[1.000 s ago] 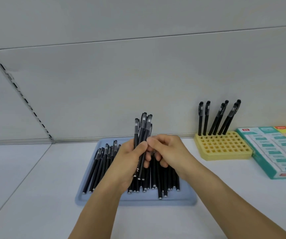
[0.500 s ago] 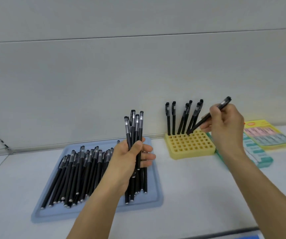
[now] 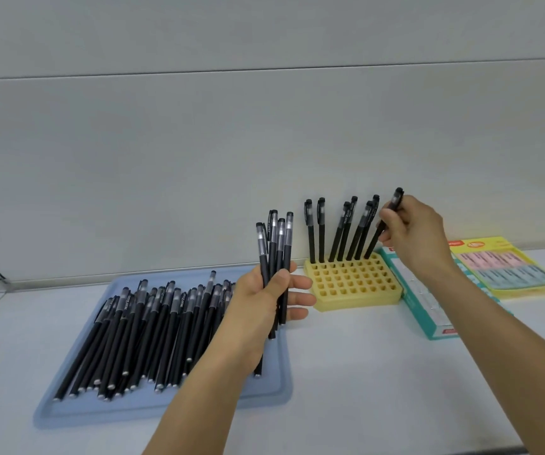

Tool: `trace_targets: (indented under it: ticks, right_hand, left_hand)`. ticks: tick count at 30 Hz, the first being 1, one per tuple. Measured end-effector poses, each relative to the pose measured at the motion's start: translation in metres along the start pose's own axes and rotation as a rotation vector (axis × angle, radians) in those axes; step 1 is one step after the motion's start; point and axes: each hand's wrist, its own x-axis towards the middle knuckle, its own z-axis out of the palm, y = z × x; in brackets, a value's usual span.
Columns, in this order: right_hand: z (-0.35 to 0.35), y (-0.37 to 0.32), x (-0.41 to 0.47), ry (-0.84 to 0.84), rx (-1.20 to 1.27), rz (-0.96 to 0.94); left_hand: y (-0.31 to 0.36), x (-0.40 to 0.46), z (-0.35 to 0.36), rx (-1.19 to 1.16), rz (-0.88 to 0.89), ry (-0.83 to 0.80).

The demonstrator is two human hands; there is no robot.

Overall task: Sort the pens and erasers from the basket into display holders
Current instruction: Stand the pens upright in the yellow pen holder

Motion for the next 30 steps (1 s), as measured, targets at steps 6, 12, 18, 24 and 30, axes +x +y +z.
trace_targets:
  ticks: [6,12,18,24,30]
  right_hand:
    - [-0.003,-0.012,0.012,-0.130,-0.052,-0.010]
    - [0.001,-0.005,0.002,-0.199,0.008,0.088]
    - [-0.006,-0.019,-0.028,0.122,-0.053,0.051]
    - [0.005,-0.063,-0.062,-0.442,0.346,-0.036]
    - [-0.033,-0.038,-0.020,0.107,0.228,0.064]
  left_hand:
    - [-0.001,0.002,0.006,-0.006,-0.002,-0.018]
    - [-0.002,0.001,0.008,-0.032,-0.016,-0.034]
    - [-0.001,0.003,0.014,-0.092,-0.034,-0.080]
    - [-0.003,0.004,0.028,-0.001,-0.007,-0.192]
    - [-0.003,0.004,0.019,-0.023,-0.003,-0.105]
